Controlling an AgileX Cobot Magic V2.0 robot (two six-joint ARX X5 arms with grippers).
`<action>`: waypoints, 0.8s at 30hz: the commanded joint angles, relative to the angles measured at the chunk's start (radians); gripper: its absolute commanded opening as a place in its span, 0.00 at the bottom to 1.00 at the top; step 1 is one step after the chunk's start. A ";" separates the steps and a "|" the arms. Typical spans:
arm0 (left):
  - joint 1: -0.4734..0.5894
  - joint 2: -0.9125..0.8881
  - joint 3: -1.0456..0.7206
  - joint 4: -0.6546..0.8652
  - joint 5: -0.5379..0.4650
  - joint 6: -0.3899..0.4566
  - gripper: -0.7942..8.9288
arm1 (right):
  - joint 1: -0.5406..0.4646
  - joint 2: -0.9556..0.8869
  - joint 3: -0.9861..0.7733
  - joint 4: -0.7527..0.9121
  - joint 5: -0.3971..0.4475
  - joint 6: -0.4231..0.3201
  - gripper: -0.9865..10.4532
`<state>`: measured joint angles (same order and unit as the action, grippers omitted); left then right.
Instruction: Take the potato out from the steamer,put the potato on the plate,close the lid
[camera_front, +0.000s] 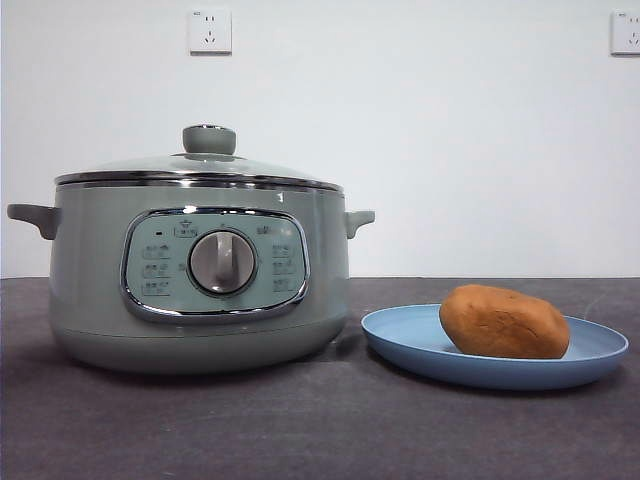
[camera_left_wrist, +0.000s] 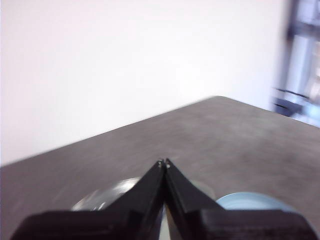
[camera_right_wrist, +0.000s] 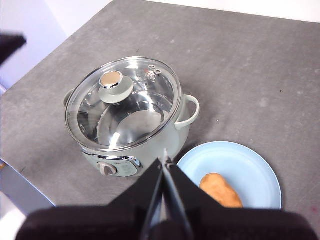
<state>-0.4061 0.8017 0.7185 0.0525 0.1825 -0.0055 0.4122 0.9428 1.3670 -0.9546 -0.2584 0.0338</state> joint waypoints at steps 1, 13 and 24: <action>0.044 -0.157 -0.235 0.063 -0.031 -0.072 0.08 | 0.001 -0.001 0.003 0.002 0.003 -0.003 0.09; 0.241 -0.595 -0.649 0.061 -0.027 -0.158 0.08 | 0.001 -0.001 0.003 0.002 0.003 -0.003 0.09; 0.304 -0.701 -0.686 -0.181 -0.041 -0.181 0.08 | 0.001 -0.001 0.003 0.002 0.003 -0.003 0.09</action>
<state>-0.1081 0.1131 0.0410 -0.1196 0.1448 -0.1776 0.4122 0.9428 1.3670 -0.9550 -0.2584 0.0338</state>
